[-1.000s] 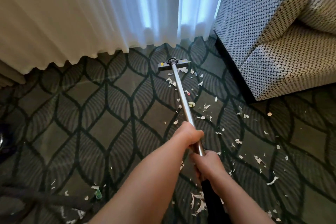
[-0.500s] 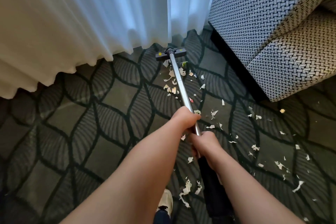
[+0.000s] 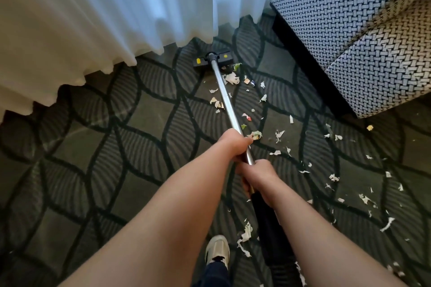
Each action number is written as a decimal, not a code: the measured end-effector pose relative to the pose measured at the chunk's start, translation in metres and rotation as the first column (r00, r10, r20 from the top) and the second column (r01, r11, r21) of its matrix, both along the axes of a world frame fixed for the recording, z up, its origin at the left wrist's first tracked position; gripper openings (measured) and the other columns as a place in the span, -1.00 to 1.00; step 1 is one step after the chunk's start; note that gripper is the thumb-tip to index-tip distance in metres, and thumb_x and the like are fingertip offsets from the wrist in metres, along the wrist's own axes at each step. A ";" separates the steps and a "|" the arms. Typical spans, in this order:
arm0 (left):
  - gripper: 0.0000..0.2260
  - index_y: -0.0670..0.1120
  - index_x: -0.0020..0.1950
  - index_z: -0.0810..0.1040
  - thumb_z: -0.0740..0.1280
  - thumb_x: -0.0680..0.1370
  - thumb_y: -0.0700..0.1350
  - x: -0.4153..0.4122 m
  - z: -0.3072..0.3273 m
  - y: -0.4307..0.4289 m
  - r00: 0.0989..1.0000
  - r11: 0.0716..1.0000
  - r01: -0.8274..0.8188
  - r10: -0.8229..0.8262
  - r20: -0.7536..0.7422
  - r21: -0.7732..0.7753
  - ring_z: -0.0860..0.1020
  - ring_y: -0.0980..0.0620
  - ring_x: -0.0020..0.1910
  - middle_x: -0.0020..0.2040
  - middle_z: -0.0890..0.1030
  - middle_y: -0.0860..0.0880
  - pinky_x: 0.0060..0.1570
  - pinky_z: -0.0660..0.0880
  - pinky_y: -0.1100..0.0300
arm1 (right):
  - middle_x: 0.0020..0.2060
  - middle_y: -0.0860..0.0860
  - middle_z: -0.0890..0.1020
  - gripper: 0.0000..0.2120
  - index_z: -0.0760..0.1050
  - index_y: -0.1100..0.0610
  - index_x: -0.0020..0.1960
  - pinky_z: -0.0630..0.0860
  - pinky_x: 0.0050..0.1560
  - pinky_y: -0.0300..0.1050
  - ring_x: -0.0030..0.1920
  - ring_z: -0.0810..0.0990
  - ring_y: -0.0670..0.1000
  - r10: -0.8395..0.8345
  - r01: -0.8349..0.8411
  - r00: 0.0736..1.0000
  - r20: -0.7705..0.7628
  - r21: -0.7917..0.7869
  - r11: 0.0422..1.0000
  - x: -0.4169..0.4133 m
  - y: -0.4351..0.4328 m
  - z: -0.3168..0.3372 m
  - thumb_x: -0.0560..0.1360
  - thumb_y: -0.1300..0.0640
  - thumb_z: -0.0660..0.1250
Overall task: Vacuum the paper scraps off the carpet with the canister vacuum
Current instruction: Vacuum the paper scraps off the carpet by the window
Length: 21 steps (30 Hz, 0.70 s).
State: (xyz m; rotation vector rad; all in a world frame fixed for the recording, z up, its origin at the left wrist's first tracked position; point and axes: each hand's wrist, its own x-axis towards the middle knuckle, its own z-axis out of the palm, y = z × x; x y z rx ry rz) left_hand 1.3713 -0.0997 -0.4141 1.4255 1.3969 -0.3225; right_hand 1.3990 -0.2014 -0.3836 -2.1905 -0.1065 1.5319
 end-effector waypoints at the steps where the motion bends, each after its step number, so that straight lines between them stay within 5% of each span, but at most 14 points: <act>1: -0.65 -0.23 0.16 0.48 0.36 0.56 0.02 -0.001 -0.001 -0.002 1.000 1.000 -0.001 0.001 -0.008 -0.012 0.56 -0.09 -0.07 -0.04 0.55 -0.13 0.05 0.55 0.09 | -0.60 0.09 0.44 -0.85 0.44 0.23 -0.27 0.32 -0.55 -0.22 -0.66 0.36 0.03 0.005 -0.005 1.000 -0.008 -0.011 1.000 0.000 -0.001 0.001 0.43 0.19 0.28; 21: -0.62 -0.27 0.28 0.45 0.28 0.59 -0.03 -0.002 0.037 -0.033 0.999 0.999 0.016 -0.015 -0.042 0.027 0.56 -0.14 0.10 0.15 0.57 -0.18 0.10 0.50 0.10 | -0.57 0.08 0.41 -0.92 0.44 0.24 -0.17 0.35 -0.53 -0.27 -0.70 0.34 -0.02 -0.039 0.036 0.993 -0.115 -0.031 0.999 -0.003 -0.018 0.045 0.47 0.24 0.27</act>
